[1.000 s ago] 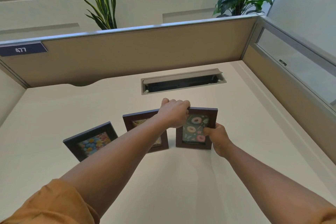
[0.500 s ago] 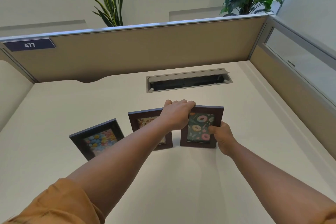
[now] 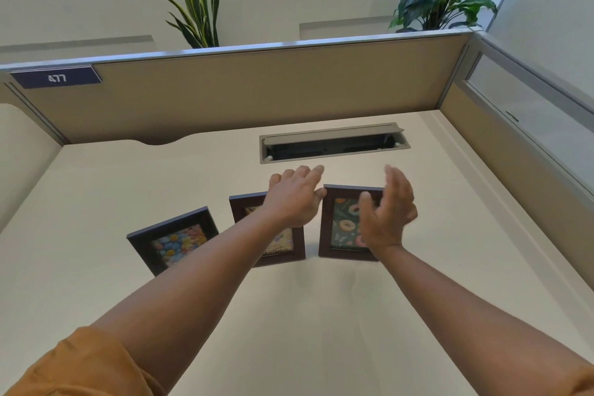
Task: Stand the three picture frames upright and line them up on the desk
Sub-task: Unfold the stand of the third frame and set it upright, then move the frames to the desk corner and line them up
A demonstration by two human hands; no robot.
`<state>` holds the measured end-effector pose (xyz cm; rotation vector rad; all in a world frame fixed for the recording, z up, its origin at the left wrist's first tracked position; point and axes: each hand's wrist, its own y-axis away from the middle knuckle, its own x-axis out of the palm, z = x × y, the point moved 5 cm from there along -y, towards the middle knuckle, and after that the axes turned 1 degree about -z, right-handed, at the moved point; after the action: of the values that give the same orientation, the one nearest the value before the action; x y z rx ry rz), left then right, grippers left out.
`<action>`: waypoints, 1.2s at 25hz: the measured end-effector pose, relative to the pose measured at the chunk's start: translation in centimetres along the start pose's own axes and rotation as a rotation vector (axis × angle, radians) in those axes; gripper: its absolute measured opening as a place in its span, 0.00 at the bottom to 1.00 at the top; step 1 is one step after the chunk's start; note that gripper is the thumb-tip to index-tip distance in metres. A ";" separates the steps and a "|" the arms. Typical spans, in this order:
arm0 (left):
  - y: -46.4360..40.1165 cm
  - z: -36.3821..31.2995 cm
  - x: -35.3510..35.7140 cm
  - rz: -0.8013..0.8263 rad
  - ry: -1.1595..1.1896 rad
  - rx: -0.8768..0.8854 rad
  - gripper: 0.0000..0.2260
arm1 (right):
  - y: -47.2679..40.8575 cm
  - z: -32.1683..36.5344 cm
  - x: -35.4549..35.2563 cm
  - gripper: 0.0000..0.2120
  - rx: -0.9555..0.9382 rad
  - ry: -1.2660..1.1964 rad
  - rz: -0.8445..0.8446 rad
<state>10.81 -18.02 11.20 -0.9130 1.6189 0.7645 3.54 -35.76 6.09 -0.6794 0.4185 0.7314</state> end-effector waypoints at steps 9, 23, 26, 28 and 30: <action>7.4 12.2 -3.7 0.156 -0.062 -0.316 0.27 | 3.8 13.4 7.3 0.22 -0.422 0.220 0.224; 13.9 18.7 -4.3 0.145 0.046 -0.445 0.13 | 11.5 19.3 13.2 0.23 -0.813 0.088 0.543; 14.7 19.3 -4.7 0.095 0.070 -0.446 0.14 | 12.6 20.0 13.9 0.26 -0.767 0.010 0.609; 15.3 19.8 -5.1 0.078 0.109 -0.463 0.14 | 13.3 20.2 14.3 0.28 -0.749 -0.061 0.645; 16.0 20.2 -5.6 0.055 0.152 -0.486 0.14 | 13.7 20.2 14.9 0.31 -0.602 -0.211 0.750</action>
<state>7.47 8.05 12.64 -1.2990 1.6223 1.1822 6.02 -7.23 6.35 -1.0050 0.2467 1.6655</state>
